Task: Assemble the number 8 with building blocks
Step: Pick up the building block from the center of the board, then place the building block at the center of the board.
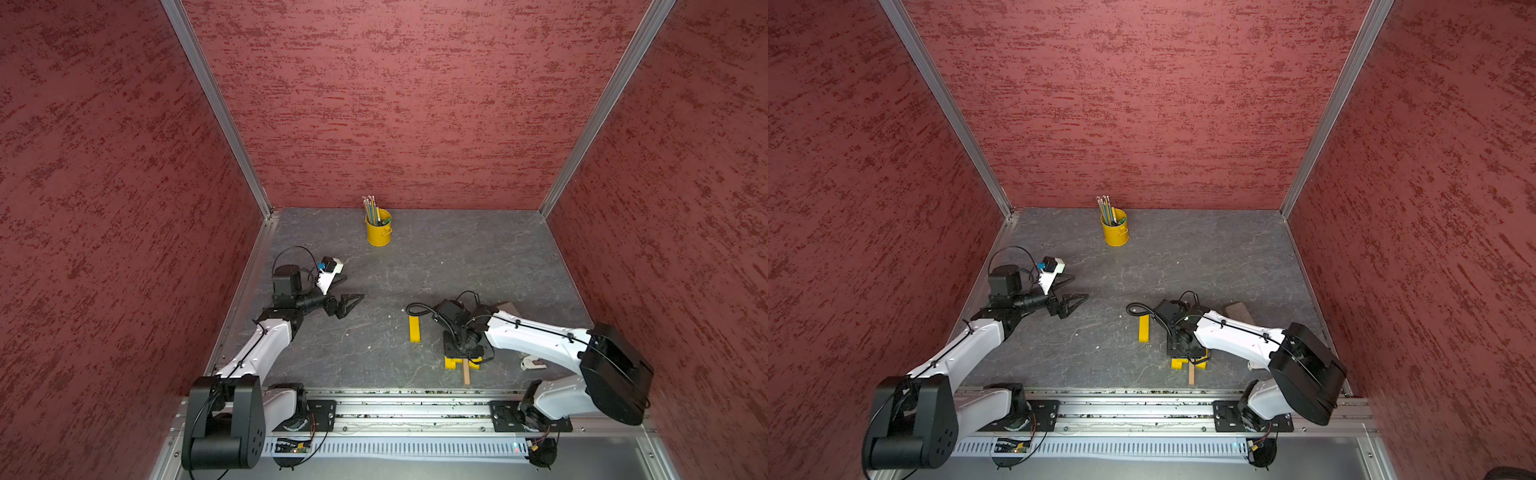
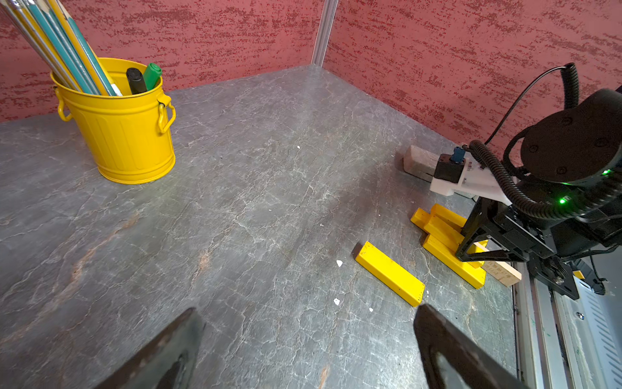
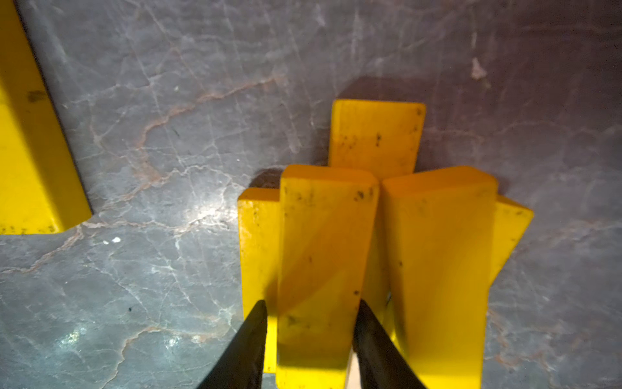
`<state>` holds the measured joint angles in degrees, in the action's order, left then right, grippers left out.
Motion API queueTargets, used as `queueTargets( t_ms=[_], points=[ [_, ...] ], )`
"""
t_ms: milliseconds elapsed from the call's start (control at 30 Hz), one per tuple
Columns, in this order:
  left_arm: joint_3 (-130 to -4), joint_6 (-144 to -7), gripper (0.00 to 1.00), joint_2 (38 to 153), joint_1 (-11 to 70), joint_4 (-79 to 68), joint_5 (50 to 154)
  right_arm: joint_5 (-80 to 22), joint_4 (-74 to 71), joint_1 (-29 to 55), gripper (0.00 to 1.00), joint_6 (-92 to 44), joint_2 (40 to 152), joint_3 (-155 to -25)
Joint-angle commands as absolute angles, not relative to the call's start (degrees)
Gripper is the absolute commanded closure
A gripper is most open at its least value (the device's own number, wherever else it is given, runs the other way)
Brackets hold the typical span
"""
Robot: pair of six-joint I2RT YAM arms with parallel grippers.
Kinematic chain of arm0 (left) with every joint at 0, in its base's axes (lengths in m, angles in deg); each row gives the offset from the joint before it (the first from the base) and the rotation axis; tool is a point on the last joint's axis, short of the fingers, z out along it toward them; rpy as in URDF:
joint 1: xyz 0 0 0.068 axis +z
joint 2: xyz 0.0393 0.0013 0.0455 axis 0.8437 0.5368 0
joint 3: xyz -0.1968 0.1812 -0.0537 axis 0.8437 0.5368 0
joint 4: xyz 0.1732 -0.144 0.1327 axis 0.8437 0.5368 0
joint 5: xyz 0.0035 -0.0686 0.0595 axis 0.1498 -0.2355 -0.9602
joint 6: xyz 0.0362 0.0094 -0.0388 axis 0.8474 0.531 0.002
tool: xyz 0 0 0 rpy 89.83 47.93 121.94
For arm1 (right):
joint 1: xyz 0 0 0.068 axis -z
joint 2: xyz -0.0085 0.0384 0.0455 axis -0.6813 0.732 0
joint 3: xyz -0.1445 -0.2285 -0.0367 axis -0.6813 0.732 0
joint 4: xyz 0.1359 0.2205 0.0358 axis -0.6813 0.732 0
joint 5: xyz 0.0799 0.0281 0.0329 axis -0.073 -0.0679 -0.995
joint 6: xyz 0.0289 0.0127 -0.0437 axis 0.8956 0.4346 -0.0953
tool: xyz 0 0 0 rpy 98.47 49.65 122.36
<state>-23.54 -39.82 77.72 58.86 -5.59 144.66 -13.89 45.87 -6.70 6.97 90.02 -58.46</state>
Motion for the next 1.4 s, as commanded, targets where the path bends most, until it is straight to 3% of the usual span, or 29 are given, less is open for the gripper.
queueTargets(
  t_ms=[0,200,433,633,767,933,1033,1367],
  points=[
    [-24.56,-39.78,0.00,77.64,59.27,-4.77,145.49,-10.62,44.96,-6.15,0.65,6.20,90.59,-60.09],
    [-24.67,-39.71,0.00,77.78,59.20,-4.83,145.50,-3.68,47.62,-6.18,0.77,-3.91,89.26,-66.24],
    [-24.54,-39.68,0.00,78.21,59.28,-5.09,145.47,-3.26,48.28,-5.97,0.77,-24.71,87.46,-73.34],
    [-24.58,-39.65,0.00,78.65,59.50,-5.33,145.63,6.19,46.79,-6.62,0.79,-42.34,87.18,-78.48],
    [-23.94,-39.70,0.00,78.70,59.90,-6.58,145.81,13.46,41.34,-6.58,0.79,-59.93,83.85,-71.92],
    [-23.81,-39.82,0.00,79.05,60.51,-6.96,146.57,7.09,27.75,-6.53,0.79,-79.60,72.68,-58.31],
    [-23.36,-40.17,0.00,78.92,60.58,-7.66,146.89,2.40,21.59,-6.36,0.79,-83.56,67.30,-53.87],
    [-23.45,-40.31,0.00,78.56,60.64,-7.66,147.01,-5.86,23.83,-4.78,0.71,-90.86,75.73,-58.79]
  ],
)
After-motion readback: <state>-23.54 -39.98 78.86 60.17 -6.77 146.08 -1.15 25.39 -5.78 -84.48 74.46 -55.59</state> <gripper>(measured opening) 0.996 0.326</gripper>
